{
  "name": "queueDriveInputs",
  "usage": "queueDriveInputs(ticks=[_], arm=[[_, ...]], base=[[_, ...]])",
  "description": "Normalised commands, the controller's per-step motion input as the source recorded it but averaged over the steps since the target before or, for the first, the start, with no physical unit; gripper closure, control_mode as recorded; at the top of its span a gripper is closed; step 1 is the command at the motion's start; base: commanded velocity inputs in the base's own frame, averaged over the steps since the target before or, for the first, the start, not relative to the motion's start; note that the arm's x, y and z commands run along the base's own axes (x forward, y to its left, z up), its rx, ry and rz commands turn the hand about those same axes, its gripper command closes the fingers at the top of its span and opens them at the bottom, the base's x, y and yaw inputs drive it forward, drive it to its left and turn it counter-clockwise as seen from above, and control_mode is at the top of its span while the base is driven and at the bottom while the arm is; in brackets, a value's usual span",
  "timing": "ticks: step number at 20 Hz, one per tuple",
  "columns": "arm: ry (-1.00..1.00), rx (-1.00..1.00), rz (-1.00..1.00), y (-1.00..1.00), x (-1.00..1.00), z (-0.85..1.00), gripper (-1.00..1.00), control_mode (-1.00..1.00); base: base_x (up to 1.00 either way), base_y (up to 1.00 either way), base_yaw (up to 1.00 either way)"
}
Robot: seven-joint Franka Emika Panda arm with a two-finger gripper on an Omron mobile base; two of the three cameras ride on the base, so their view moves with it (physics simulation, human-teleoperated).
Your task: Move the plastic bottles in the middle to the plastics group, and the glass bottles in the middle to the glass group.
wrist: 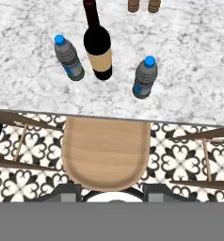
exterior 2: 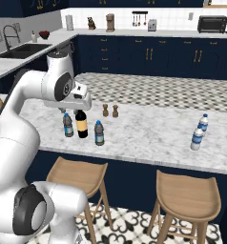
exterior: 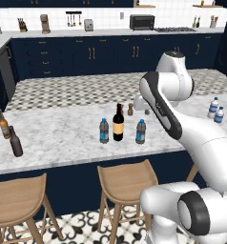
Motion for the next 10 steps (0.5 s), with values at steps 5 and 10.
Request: queueDriveInputs(ticks=[5, 10], arm=[[0.02, 0.0, 0.0, -0.22, 0.0, -0.1, -1.0, -1.0], [-0.08, 0.0, 0.0, -0.3, 0.0, -0.15, -1.0, -1.0]], base=[[0.0, 0.0, 0.0], [0.0, 0.0, 0.0]])
